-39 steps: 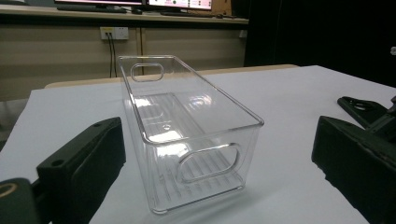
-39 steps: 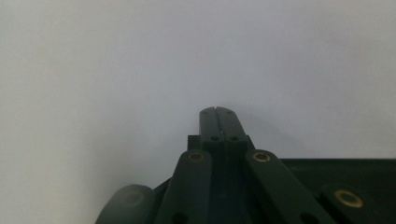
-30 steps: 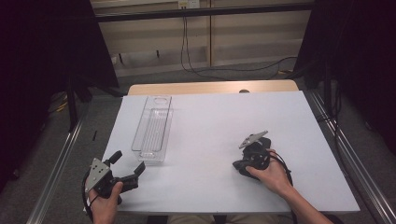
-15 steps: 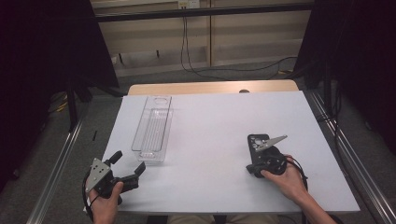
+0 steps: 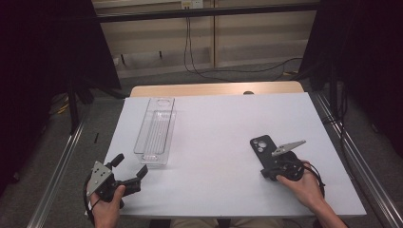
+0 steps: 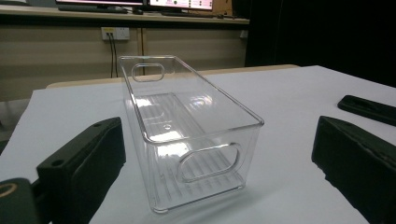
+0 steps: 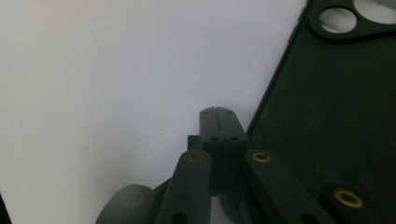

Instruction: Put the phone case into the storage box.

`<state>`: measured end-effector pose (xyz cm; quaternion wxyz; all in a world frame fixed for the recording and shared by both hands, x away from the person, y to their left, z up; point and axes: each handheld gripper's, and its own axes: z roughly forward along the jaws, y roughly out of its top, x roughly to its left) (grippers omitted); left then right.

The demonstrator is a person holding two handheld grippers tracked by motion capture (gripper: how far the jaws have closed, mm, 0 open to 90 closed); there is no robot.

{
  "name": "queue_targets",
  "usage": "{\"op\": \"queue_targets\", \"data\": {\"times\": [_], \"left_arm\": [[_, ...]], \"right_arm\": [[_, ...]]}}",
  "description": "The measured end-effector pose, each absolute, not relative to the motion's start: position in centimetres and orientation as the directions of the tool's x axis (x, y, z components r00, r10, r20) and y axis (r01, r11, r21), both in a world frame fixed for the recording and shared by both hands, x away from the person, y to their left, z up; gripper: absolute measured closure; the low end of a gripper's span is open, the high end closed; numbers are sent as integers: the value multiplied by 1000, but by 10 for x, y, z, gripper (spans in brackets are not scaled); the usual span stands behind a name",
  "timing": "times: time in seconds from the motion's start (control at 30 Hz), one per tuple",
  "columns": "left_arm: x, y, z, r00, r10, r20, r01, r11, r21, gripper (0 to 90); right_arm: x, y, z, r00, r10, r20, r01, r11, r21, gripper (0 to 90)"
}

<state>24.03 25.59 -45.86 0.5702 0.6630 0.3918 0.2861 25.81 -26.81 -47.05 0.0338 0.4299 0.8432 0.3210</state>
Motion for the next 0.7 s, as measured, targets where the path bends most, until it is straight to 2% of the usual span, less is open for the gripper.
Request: {"op": "queue_targets", "data": {"times": [0.27, 0.6, 0.7], "left_arm": [[241, 256, -459, 541, 838, -68, 193, -46, 980, 29], [241, 256, -459, 539, 840, -58, 190, -54, 980, 30], [241, 256, -458, 540, 839, -65, 189, -45, 981, 29]], "right_arm": [[251, -280, -471, -593, 777, 213, 718, 391, 575, 900], [251, -284, -472, -608, 764, 216, 707, 396, 587, 900], [249, -285, -471, -613, 760, 217, 698, 392, 600, 856]]}}
